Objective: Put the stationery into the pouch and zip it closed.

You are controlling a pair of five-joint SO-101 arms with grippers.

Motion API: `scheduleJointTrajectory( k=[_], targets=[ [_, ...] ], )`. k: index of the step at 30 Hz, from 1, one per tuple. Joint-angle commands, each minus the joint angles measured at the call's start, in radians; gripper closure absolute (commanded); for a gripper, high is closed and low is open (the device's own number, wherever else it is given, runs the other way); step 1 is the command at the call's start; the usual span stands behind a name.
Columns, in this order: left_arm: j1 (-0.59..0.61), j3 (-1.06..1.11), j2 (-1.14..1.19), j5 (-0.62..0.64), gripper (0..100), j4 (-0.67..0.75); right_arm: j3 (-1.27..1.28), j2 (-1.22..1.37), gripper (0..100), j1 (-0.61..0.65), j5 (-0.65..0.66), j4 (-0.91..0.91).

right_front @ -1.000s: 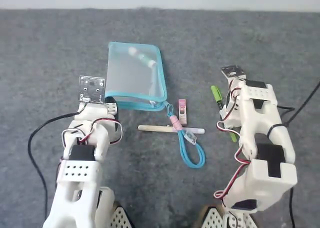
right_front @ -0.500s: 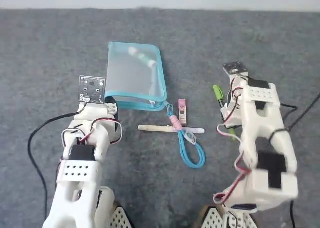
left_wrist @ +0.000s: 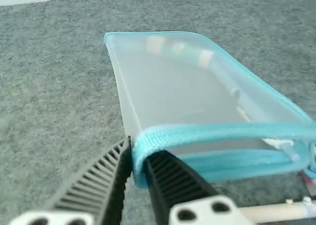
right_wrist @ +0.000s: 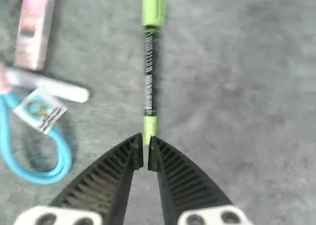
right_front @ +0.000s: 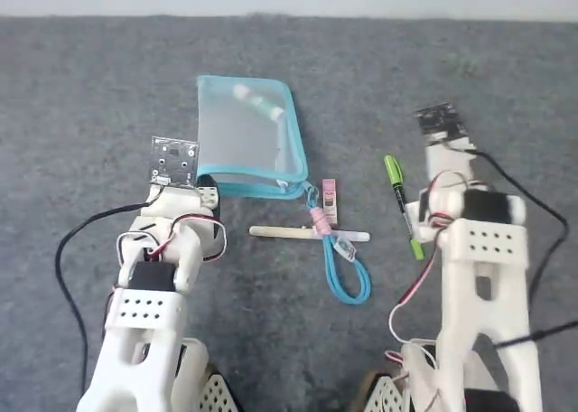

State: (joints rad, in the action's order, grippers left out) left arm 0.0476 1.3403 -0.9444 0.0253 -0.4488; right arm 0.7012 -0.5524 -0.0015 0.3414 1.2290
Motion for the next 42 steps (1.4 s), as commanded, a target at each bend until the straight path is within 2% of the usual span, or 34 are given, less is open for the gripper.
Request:
scheduleJointTrajectory(
  k=[1, 4, 6, 10, 23, 27, 30, 32, 36, 39, 42],
  targets=[
    [-0.006, -0.047, -0.011, 0.014, 99, 0.040, 0.000, 0.081, 99.2, 0.087, -0.015, -0.053],
    [-0.005, -0.045, -0.009, 0.014, 99, 0.038, -0.003, 0.213, 98.3, 0.093, -0.040, -0.117],
    [-0.003, -0.045, -0.009, 0.014, 99, 0.038, -0.003, 0.292, 93.7, 0.067, -0.074, -0.165],
    [-0.005, -0.045, -0.012, 0.014, 99, 0.038, -0.031, 0.406, 84.0, 0.036, -0.014, -0.203],
    [-0.008, -0.045, -0.014, 0.014, 99, 0.038, -0.074, 0.579, 84.7, 0.035, -0.008, -0.229],
    [-0.008, -0.045, -0.014, 0.014, 99, 0.038, -0.074, 0.578, 87.3, 0.027, -0.009, -0.228],
    [-0.006, -0.045, -0.014, 0.014, 99, 0.038, -0.074, 0.573, 99.8, -0.015, -0.011, -0.228],
    [-0.005, -0.045, -0.014, 0.014, 99, 0.038, -0.074, 0.573, 96.9, -0.041, -0.011, -0.229],
    [-0.006, -0.045, -0.014, 0.014, 99, 0.038, -0.094, 0.527, 98.9, -0.104, -0.011, -0.196],
    [-0.011, -0.045, -0.009, 0.014, 99, 0.040, -0.115, 0.394, 99.1, -0.154, -0.006, -0.119],
    [-0.011, -0.045, -0.006, 0.014, 99, 0.043, -0.091, 0.209, 99.1, -0.154, -0.002, -0.056]
  ],
)
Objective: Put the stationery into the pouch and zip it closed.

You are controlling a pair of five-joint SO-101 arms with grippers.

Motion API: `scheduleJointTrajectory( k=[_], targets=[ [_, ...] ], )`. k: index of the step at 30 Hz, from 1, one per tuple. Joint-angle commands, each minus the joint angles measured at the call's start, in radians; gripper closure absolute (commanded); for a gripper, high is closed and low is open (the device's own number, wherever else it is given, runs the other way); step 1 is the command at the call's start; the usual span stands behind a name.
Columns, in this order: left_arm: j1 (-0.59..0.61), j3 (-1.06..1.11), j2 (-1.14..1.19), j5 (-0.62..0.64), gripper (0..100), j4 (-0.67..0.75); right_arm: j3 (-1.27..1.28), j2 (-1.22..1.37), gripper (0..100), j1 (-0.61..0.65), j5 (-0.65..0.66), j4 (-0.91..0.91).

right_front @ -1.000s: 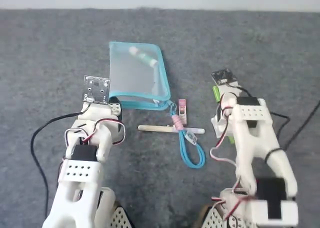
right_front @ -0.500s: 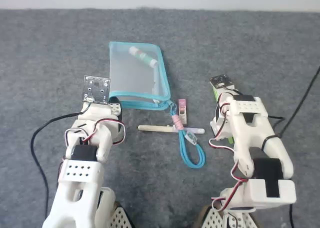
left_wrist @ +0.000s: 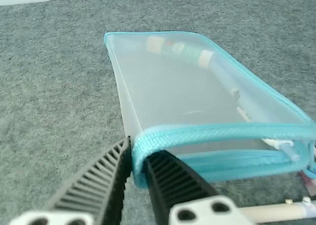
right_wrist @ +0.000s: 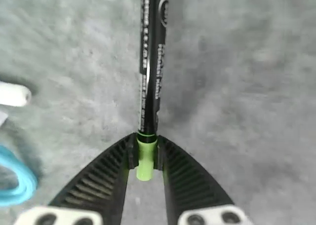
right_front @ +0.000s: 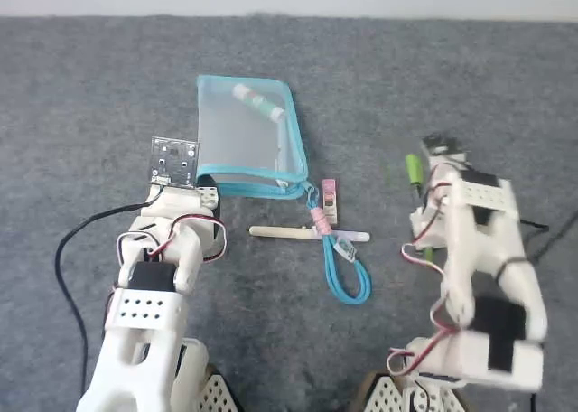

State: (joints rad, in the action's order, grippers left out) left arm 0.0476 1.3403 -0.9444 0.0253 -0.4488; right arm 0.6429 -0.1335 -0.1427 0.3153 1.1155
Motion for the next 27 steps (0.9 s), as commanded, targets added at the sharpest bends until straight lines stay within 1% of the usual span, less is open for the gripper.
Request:
scheduleJointTrajectory(
  k=[1, 3, 6, 11, 13, 16, 18, 22, 27],
  targets=[
    [-0.012, -0.045, -0.006, 0.014, 99, 0.043, -0.023, -0.277, 99.1, -0.002, 0.026, 0.076],
    [-0.012, -0.044, -0.006, 0.014, 99, 0.043, -0.006, -0.414, 99.1, 0.021, 0.044, 0.124],
    [-0.014, -0.035, -0.006, 0.014, 99, 0.057, -0.002, -0.593, 99.1, 0.105, 0.114, 0.229],
    [-0.040, -0.033, -0.006, 0.014, 99, 0.054, 0.002, -0.806, 99.1, 0.363, 0.221, 0.398],
    [-0.044, -0.022, -0.009, 0.014, 99, 0.058, 0.002, -0.846, 99.1, 0.461, 0.255, 0.455],
    [-0.044, -0.018, -0.014, 0.014, 99, 0.058, 0.002, -0.842, 99.1, 0.562, 0.293, 0.509],
    [-0.044, -0.018, -0.014, 0.014, 99, 0.058, 0.002, -0.816, 99.1, 0.590, 0.295, 0.515],
    [-0.046, -0.016, -0.014, 0.014, 99, 0.058, -0.005, -0.716, 99.1, 0.591, 0.293, 0.510],
    [-0.074, -0.013, -0.014, 0.014, 99, 0.055, -0.006, -0.575, 99.1, 0.593, 0.259, 0.397]
  ],
)
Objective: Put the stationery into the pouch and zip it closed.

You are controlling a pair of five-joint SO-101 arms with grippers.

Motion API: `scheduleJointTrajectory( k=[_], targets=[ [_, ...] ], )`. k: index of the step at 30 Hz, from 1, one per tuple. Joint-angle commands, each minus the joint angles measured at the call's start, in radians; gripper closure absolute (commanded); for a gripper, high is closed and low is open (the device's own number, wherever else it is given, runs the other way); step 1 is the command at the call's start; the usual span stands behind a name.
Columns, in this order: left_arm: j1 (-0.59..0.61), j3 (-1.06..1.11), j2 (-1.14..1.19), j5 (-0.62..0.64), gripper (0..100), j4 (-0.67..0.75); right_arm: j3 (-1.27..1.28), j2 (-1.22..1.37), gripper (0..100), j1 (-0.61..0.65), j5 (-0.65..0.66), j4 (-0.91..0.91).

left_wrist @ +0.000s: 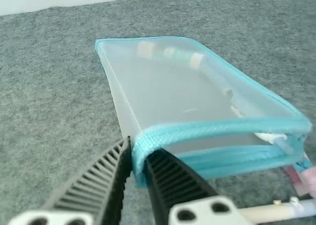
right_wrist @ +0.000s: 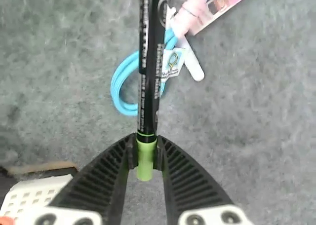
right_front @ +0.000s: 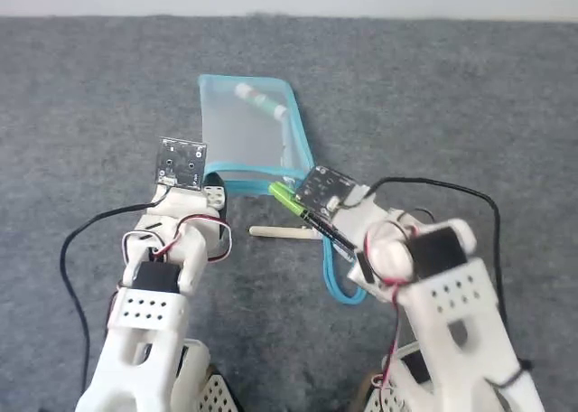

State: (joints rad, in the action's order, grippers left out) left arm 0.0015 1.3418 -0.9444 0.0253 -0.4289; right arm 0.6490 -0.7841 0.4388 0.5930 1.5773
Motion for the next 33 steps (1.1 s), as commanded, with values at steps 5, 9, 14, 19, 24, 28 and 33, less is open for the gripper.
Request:
scheduleJointTrajectory(
  k=[5, 9, 14, 19, 24, 28, 33],
  targets=[
    [-0.043, -0.015, -0.014, 0.014, 99, 0.035, -0.046, 0.240, 99.1, 0.008, -0.080, -0.163],
    [-0.043, -0.015, -0.014, 0.014, 99, 0.035, -0.167, 0.357, 99.1, 0.010, -0.129, -0.174],
    [-0.055, -0.013, -0.014, -0.028, 99, 0.037, -0.350, 0.530, 99.1, 0.008, -0.195, -0.165],
    [-0.222, 0.033, -0.015, -0.157, 99, 0.040, -0.571, 0.734, 99.1, 0.008, -0.259, -0.084],
    [-0.285, 0.051, -0.015, -0.221, 99, 0.038, -0.779, 0.878, 98.9, 0.008, -0.330, -0.042],
    [-0.279, 0.053, -0.015, -0.226, 99, 0.038, -0.879, 0.934, 95.7, 0.008, -0.339, -0.013],
    [-0.272, 0.053, -0.015, -0.219, 99, 0.060, -0.898, 0.941, 82.1, 0.010, -0.331, -0.015]
  ],
)
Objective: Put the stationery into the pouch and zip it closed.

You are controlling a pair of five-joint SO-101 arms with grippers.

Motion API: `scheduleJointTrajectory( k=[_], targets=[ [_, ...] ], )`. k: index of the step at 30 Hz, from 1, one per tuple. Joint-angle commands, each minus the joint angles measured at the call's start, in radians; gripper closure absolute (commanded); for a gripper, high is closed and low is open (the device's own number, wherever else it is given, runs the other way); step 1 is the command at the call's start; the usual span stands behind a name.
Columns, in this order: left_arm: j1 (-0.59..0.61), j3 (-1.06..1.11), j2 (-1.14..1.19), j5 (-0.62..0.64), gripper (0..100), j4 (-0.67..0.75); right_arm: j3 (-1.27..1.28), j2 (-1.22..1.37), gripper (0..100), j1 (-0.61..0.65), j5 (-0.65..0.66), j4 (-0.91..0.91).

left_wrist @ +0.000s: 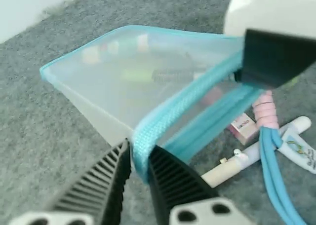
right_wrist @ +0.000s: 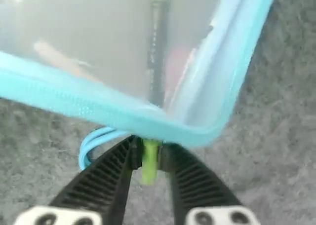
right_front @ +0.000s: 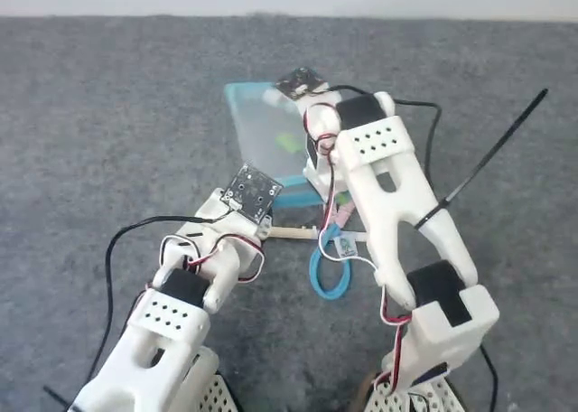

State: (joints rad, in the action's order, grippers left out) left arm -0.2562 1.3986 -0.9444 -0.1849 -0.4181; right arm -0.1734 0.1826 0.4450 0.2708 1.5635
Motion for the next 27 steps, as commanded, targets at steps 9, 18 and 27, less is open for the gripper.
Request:
scheduleJointTrajectory(
  k=[9, 18, 27],
  targets=[
    [0.184, -0.008, -0.015, 0.115, 99, 0.140, -0.020, -0.232, 81.8, 0.002, -0.009, -0.028],
    [0.313, -0.073, -0.006, 0.287, 99, 0.081, 0.647, -0.641, 81.8, -0.111, -0.009, -0.450],
    [0.397, -0.117, -0.006, 0.256, 99, 0.055, 1.011, -0.757, 81.8, -0.128, -0.008, -0.636]
  ],
)
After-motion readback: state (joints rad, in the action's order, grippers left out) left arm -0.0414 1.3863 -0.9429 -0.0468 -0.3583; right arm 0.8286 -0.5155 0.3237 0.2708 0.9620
